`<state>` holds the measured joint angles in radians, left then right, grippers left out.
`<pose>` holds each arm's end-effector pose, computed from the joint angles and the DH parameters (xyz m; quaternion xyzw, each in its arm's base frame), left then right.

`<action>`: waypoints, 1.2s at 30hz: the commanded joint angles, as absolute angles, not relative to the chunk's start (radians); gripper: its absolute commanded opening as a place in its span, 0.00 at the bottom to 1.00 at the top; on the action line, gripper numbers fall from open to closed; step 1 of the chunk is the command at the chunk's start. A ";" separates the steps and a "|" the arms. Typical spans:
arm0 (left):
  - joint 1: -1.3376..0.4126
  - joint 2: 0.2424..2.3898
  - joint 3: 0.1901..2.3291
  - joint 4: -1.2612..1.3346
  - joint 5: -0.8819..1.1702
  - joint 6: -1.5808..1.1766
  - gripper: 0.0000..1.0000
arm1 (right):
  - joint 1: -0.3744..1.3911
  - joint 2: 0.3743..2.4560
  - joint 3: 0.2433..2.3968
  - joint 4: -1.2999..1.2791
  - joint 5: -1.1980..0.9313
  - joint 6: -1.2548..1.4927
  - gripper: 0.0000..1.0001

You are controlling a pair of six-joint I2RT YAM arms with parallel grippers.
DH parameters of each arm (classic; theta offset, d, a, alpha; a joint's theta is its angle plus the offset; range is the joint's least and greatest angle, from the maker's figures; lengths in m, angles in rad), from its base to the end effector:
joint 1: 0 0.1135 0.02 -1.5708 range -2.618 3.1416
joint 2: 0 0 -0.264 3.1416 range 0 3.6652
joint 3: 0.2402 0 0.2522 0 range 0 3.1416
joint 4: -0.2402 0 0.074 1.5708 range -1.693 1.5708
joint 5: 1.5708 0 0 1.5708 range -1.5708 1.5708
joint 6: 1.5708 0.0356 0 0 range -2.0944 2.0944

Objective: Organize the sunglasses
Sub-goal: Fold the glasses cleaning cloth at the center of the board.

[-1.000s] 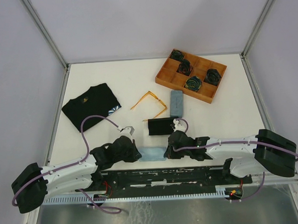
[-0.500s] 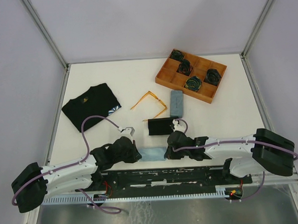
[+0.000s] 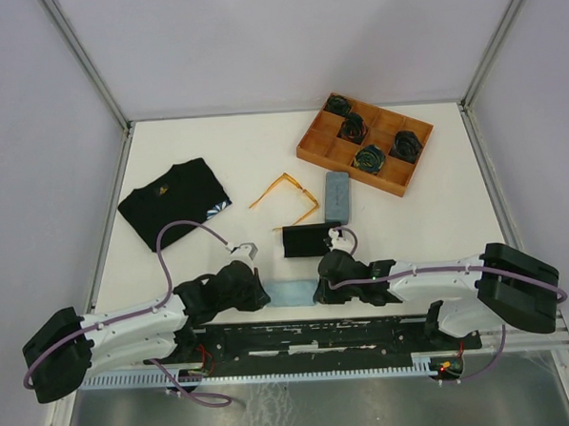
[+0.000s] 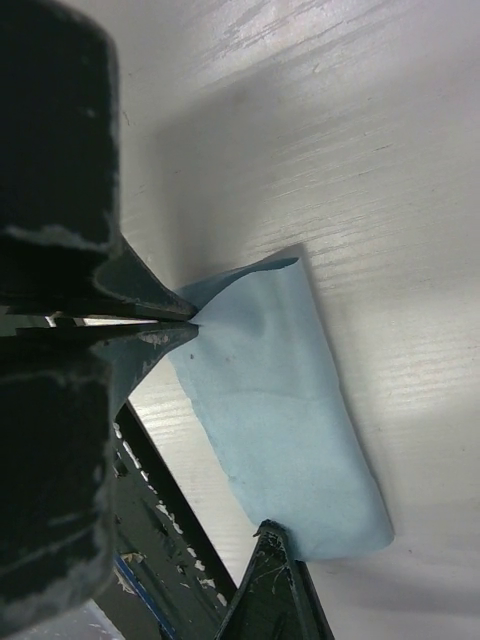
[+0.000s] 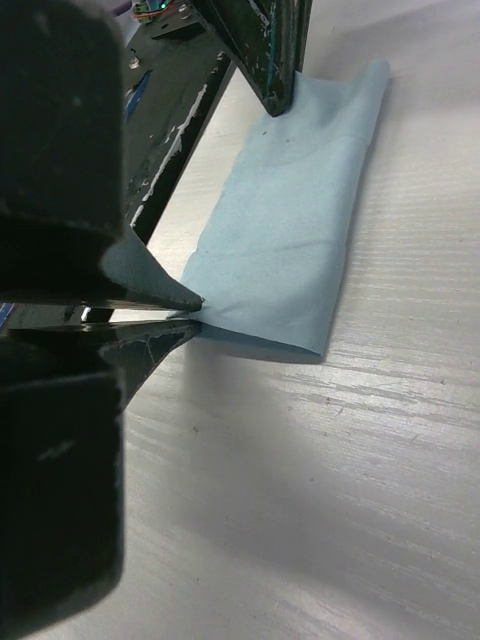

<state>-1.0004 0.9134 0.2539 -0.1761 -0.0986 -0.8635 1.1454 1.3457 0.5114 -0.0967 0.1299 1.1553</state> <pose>0.0907 -0.1348 0.1386 0.0461 0.9311 -0.2607 0.2509 0.1013 0.2124 0.1420 0.0251 0.9472 0.2613 0.1843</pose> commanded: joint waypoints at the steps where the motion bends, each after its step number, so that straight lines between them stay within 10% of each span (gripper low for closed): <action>1: -1.005 0.924 0.267 -0.180 -0.096 -0.896 0.13 | 1.152 1.327 0.545 -0.110 0.156 1.148 0.21; 14: -1.005 0.788 0.358 -0.419 -0.161 -0.841 0.53 | 1.153 1.161 0.577 -0.317 0.321 1.066 0.51; 36: -0.967 0.922 0.385 -0.210 -0.295 -0.785 0.56 | 1.138 1.310 0.672 -0.242 0.304 0.868 0.52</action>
